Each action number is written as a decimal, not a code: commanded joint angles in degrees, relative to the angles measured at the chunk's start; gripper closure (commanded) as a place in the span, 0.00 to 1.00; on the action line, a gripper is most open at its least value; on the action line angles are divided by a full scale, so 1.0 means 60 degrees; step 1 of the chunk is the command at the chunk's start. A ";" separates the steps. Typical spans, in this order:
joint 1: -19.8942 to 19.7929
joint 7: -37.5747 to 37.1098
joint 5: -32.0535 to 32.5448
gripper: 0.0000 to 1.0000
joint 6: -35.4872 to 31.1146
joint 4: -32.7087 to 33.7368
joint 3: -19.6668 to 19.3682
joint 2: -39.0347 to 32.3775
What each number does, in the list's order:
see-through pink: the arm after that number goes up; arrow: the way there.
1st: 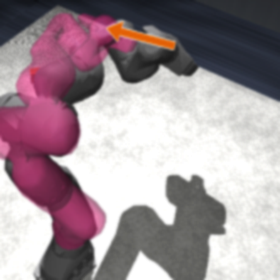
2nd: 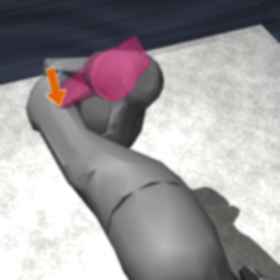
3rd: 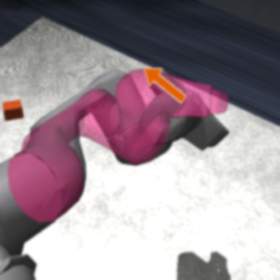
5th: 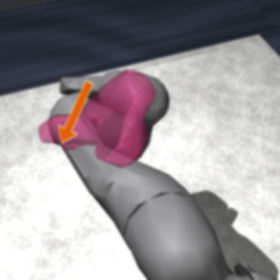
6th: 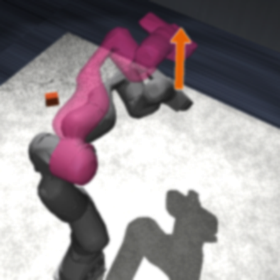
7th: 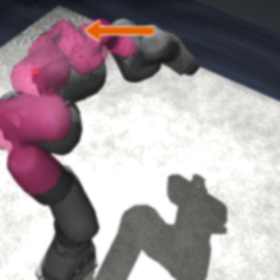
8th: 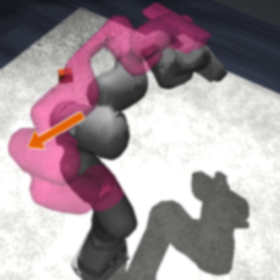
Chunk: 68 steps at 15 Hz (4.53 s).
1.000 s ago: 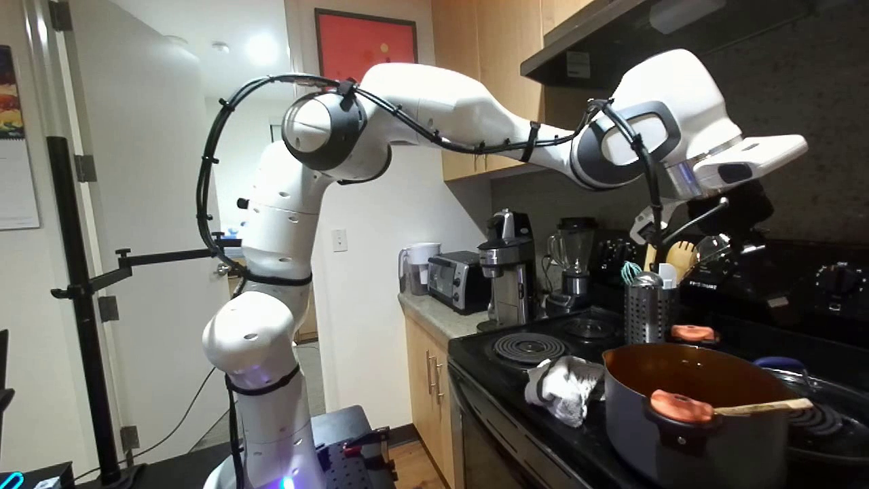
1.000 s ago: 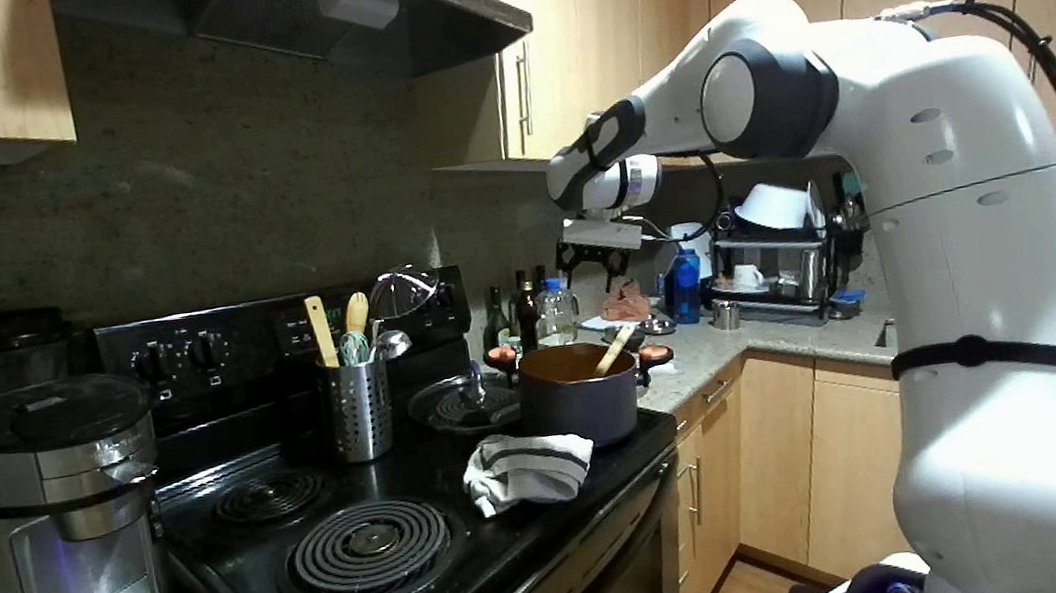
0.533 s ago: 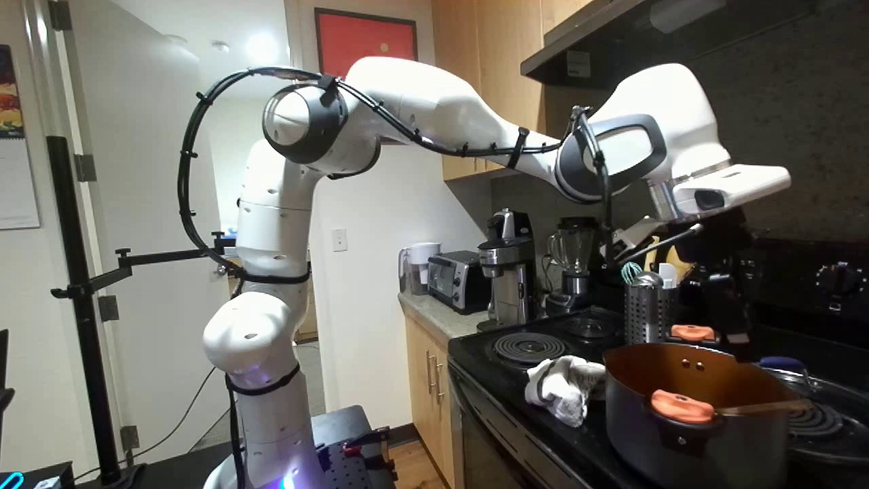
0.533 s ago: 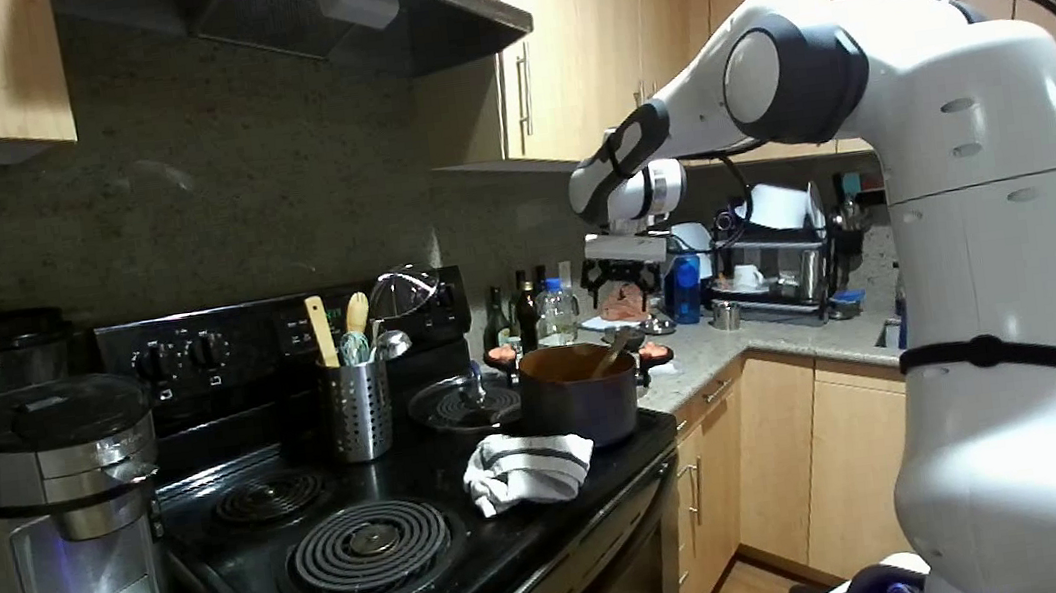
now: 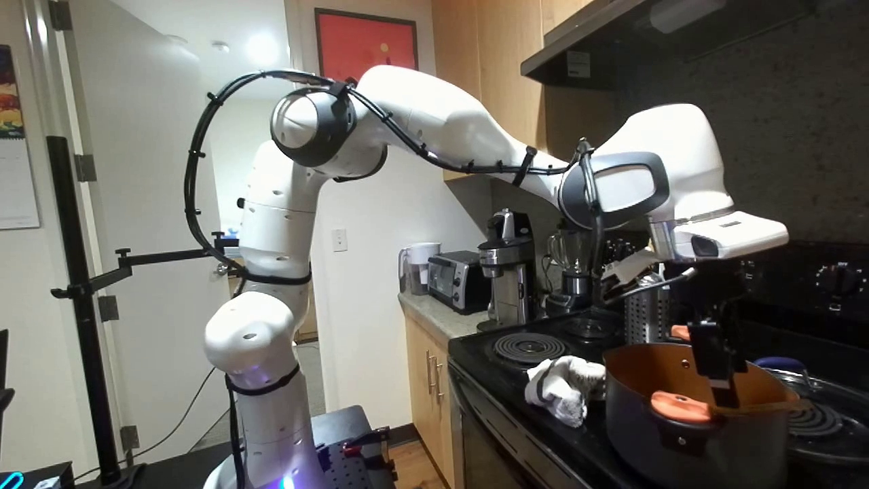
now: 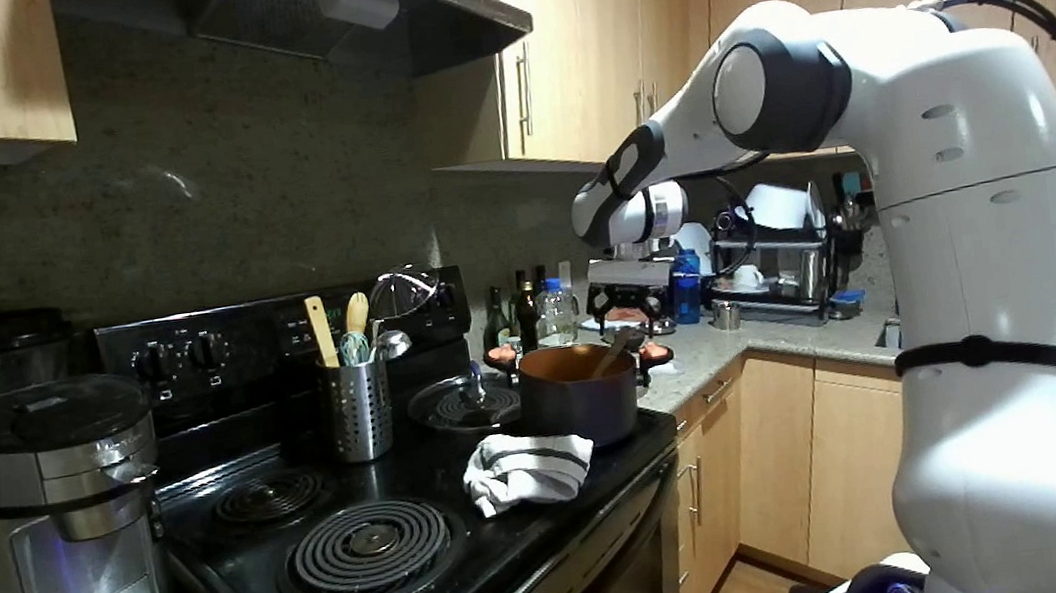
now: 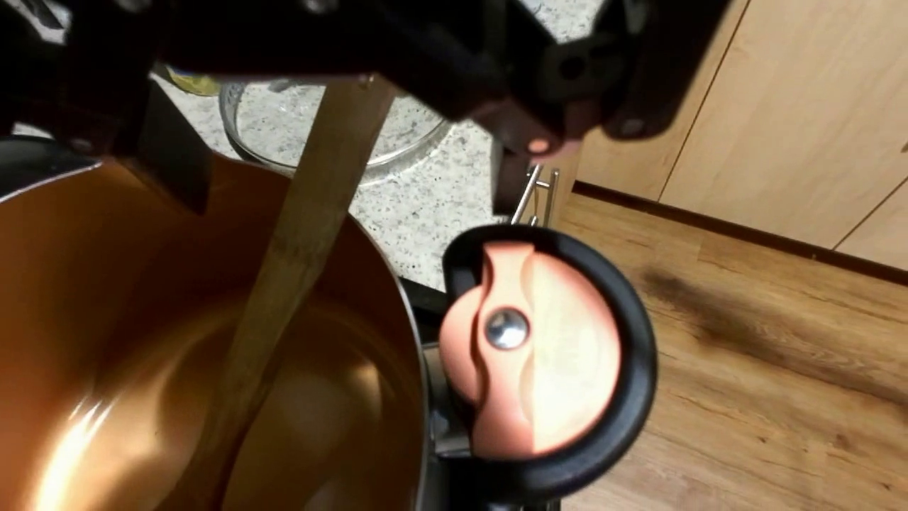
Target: Place the wooden spoon in the utensil holder
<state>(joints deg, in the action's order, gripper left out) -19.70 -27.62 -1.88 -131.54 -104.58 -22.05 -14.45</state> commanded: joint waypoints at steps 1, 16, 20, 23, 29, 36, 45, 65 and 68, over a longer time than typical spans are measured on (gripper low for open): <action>-0.0082 -0.0031 -0.0269 0.00 -0.0202 -0.0026 -0.0015 -0.0136; -0.0445 0.0505 -0.2274 0.00 -0.0421 0.1115 0.0337 -0.1052; -0.0503 0.0527 -0.2538 0.00 -0.0377 0.1437 0.0411 -0.1274; -0.0539 0.0355 -0.2602 0.00 -0.0234 0.1386 0.0364 -0.1173; -0.0855 0.0430 -0.3219 0.00 -0.0329 0.1508 0.0381 -0.1195; -0.0988 0.0348 -0.3413 0.26 -0.0358 0.1891 0.0424 -0.1640; -0.0920 0.0435 -0.3404 0.95 -0.0561 0.1797 0.0546 -0.1472; -0.0602 0.1764 -0.3723 0.93 -0.1335 0.2307 0.1118 0.0048; -0.0497 0.1764 -0.3914 0.93 -0.1328 0.2474 0.1241 0.0245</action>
<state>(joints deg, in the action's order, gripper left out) -23.37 -18.01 -22.72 -138.74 -89.86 -15.59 -14.87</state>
